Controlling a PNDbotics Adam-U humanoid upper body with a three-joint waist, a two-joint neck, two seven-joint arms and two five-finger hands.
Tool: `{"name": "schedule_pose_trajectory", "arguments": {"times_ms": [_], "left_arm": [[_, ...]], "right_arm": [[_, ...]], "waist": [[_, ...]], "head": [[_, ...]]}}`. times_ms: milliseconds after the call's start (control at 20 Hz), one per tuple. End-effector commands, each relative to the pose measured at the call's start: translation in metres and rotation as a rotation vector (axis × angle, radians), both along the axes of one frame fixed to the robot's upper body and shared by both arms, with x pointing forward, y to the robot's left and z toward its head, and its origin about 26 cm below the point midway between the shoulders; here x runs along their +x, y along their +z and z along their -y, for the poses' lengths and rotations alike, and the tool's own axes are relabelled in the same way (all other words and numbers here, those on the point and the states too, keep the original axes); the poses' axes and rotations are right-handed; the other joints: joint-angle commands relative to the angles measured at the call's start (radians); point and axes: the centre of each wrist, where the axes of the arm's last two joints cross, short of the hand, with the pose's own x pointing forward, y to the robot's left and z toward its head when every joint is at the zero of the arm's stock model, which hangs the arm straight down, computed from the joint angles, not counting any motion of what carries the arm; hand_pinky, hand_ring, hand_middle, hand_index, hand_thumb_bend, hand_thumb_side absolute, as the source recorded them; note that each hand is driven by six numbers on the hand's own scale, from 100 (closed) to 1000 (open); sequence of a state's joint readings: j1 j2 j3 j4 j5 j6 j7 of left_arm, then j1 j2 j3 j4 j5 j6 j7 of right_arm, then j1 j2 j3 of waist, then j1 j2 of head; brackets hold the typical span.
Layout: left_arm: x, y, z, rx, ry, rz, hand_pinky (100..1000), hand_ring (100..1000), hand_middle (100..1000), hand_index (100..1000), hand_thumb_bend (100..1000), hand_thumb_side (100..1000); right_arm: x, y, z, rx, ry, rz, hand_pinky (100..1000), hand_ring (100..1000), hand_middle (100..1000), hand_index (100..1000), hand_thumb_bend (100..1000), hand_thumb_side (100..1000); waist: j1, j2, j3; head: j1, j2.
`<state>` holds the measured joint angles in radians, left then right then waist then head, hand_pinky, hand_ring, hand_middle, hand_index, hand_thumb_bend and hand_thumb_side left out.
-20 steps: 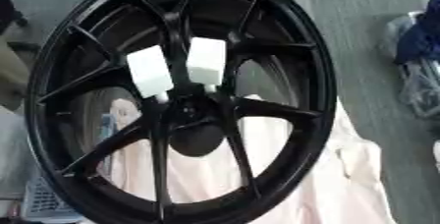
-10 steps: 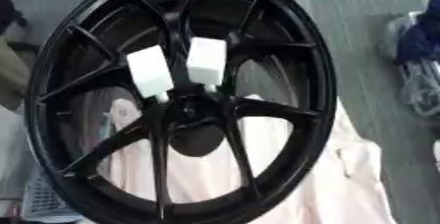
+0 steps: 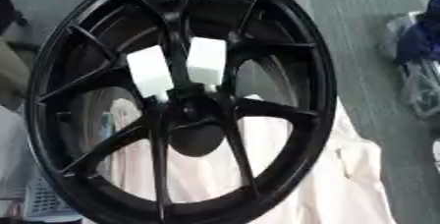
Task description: Pull the pin out of the wheel hub.
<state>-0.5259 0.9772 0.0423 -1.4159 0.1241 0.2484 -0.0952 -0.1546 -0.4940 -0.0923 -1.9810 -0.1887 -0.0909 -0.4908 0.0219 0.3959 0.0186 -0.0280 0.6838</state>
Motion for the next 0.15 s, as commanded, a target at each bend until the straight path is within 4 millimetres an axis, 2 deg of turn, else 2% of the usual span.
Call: {"name": "schedule_pose_trajectory", "arguments": {"times_ms": [50, 150], "left_arm": [[-0.011, 0.031, 0.012, -0.033, -0.06, 0.156, 872, 760, 628, 783, 100, 757], [-0.017, 0.037, 0.024, -0.063, -0.107, 0.227, 868, 749, 623, 777, 100, 746]], "right_arm": [[-0.002, 0.009, 0.002, -0.02, 0.002, 0.033, 779, 775, 796, 790, 100, 741], [-0.002, 0.01, 0.002, -0.026, 0.003, 0.037, 779, 775, 796, 791, 100, 739]], "waist": [[-0.002, -0.029, 0.003], [-0.003, -0.029, 0.004]], "head": [[-0.001, 0.001], [0.0, 0.001]]}}
